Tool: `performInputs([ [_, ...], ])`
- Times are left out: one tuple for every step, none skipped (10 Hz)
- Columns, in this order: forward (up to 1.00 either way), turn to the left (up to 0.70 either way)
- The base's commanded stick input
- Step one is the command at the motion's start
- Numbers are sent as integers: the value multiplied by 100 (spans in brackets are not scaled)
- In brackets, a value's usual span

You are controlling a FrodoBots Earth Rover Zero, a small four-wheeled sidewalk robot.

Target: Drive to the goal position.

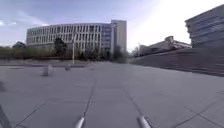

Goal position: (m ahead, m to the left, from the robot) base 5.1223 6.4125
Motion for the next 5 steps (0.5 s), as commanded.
performInputs([
  [100,27],
  [100,27],
  [100,27],
  [100,27],
  [100,27],
])
